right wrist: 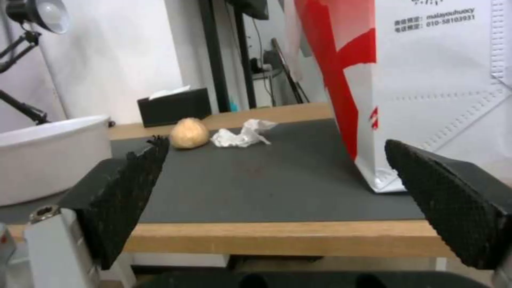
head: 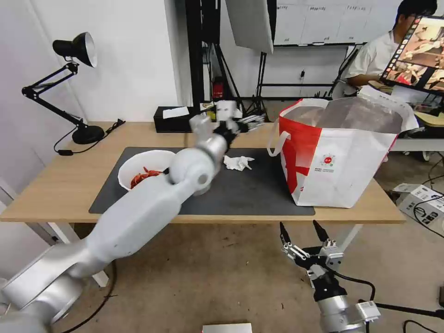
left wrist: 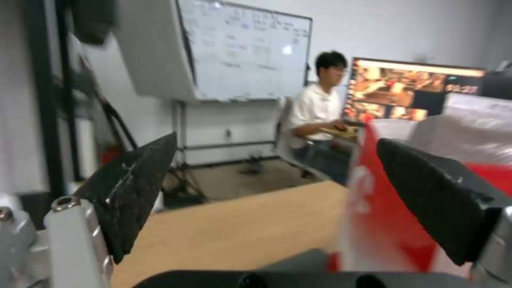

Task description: Pick up the trash from the table and place it into the takeout bag.

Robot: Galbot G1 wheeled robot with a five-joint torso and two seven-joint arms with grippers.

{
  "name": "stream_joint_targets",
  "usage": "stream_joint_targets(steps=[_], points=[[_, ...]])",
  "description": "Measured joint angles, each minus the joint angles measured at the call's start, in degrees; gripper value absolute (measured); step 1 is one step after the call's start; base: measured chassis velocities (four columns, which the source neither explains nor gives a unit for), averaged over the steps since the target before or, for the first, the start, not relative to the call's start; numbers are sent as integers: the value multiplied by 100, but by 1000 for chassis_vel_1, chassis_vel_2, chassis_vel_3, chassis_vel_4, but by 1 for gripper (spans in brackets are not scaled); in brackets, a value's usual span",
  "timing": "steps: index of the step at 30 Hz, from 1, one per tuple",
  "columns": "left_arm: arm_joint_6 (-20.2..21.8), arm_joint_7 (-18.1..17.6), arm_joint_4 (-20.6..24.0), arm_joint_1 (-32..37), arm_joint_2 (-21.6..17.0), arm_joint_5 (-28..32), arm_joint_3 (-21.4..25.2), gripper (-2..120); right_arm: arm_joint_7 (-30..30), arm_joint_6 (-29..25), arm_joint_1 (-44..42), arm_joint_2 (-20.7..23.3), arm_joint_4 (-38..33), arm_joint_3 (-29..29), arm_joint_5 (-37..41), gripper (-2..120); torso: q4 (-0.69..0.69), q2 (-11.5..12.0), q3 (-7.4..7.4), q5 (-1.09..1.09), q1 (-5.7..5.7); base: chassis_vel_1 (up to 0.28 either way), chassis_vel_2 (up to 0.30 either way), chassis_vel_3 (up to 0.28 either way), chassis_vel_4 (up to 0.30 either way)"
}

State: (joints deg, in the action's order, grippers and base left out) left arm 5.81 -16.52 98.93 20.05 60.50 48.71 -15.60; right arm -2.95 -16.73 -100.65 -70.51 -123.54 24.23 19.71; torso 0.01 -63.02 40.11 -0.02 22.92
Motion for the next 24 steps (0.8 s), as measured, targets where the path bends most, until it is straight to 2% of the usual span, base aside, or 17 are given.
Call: stream_joint_targets(steps=[2,4,5,6,9,10,12,13,14,16,18,20,23,24], points=[[-90,160,214,497,-297,-281,331,100,-21,0,52,9,27,-67,-6,100,0,0,0,0,-1,0,0,0,0],[-108,203,264,636,-362,-349,419,100,-29,0,65,11,34,-87,-8,100,-1,0,-1,0,0,0,0,0,0],[-193,315,401,1039,-528,-558,669,100,-54,3,91,12,47,-136,-16,100,-1,0,0,0,-1,0,0,0,0],[-193,315,401,1039,-528,-558,669,100,-54,3,91,12,47,-136,-16,100,-1,0,0,0,-1,0,0,0,0],[-292,468,719,1872,-718,-911,1315,100,-87,8,130,17,55,-209,-56,100,0,0,0,0,-1,0,0,0,0],[-292,468,719,1872,-718,-911,1315,100,-87,8,130,17,55,-209,-56,100,0,0,0,0,-1,0,0,0,0],[-338,507,986,2533,-802,-1159,1789,100,-127,12,151,31,61,-254,-78,100,-1,0,-1,1,-1,0,0,0,0],[-377,529,1097,2862,-814,-1321,1986,100,-150,13,165,39,62,-279,-81,100,-1,0,-1,2,-1,0,0,0,0],[-377,529,1097,2862,-814,-1321,1986,100,-150,13,165,39,62,-279,-81,100,-1,0,-1,2,-1,0,0,0,0],[-512,585,1292,3573,-781,-1663,2357,100,-186,17,188,49,77,-325,-92,100,0,0,-1,1,-1,0,0,0,0],[-560,598,1357,3806,-745,-1748,2478,100,-195,17,193,50,88,-335,-102,100,0,0,-1,1,-1,0,0,0,0],[-645,613,1488,4248,-619,-1919,2779,100,-215,17,195,50,108,-355,-133,100,-1,-1,-1,1,-1,0,0,0,0],[-694,614,1567,4490,-511,-2075,2970,100,-232,17,195,45,119,-364,-155,100,-1,0,-1,2,-1,0,0,0,0],[-779,625,1667,4850,-341,-2391,3278,100,-250,17,193,33,133,-379,-197,100,-2,-1,-1,2,-1,0,0,0,0]])
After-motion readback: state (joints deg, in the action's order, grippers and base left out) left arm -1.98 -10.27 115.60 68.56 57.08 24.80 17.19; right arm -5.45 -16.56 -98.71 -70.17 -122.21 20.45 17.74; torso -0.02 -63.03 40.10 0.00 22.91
